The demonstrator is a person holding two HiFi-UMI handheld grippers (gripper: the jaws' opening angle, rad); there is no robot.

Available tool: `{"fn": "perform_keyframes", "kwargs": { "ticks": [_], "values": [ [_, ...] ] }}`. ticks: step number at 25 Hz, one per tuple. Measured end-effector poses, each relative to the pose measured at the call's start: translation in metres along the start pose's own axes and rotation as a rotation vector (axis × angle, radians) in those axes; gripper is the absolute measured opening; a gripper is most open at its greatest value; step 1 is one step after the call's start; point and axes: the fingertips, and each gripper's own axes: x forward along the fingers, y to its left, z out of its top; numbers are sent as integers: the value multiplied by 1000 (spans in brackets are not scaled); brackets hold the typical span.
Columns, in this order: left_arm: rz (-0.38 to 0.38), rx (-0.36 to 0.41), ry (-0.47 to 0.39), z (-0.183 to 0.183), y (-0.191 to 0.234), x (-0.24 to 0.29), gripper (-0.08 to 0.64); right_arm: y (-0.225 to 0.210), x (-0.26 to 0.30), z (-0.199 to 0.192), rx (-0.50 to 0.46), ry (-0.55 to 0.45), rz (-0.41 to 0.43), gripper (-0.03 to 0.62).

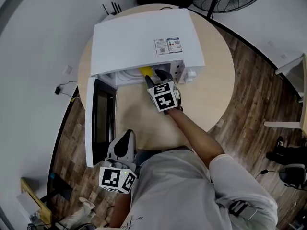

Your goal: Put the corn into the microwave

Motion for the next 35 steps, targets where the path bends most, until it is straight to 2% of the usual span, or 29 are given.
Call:
{"fn": "perform_keyframes", "kwargs": {
  "ticks": [19, 35],
  "values": [
    [36, -14, -22, 1, -5, -1, -12, 3, -49, -8, 72, -4, 69, 141],
    [36, -26, -18, -10, -17, 2, -12, 7, -92, -22, 96, -3, 109, 104]
  ]
}}
